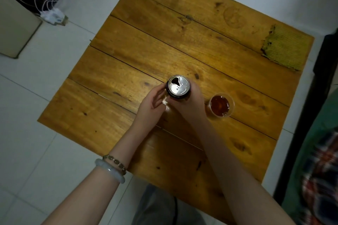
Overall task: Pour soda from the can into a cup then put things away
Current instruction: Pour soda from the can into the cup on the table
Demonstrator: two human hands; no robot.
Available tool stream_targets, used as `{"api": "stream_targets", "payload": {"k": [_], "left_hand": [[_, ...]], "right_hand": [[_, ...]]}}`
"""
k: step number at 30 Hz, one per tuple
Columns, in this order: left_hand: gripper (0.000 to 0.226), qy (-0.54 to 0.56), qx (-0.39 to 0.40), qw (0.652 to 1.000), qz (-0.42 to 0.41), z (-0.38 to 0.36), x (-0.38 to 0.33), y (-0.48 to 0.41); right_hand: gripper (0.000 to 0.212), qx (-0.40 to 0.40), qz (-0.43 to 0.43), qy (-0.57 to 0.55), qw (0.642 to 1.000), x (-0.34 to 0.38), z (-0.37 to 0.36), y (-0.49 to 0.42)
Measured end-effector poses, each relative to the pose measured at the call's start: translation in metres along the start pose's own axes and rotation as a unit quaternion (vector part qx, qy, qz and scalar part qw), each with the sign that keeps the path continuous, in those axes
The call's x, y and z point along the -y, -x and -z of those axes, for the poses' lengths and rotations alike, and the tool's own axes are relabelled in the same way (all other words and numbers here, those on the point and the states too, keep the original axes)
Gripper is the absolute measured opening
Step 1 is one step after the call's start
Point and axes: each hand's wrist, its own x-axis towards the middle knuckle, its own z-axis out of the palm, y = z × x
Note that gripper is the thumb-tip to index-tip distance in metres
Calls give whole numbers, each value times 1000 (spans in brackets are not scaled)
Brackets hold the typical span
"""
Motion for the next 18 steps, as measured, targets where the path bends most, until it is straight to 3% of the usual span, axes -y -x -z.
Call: {"api": "stream_targets", "payload": {"k": [3,5,10,15,18], "left_hand": [[51,-38,-22,999,-11,-2,4,-3],[65,-87,-49,995,-18,-5,6,-7],[83,-174,-75,982,-27,-22,3,-20],[76,-199,-103,974,-35,-30,6,-24],[73,-186,-111,975,-43,-30,5,-15]], "right_hand": [[64,16,-23,-14,1000,-13,-5,2],[76,29,-60,-16,998,-20,-3,8],[77,90,-99,-46,990,-30,7,34],[75,87,-128,-105,982,-33,13,41],[73,89,-164,-206,961,-34,12,45]]}}
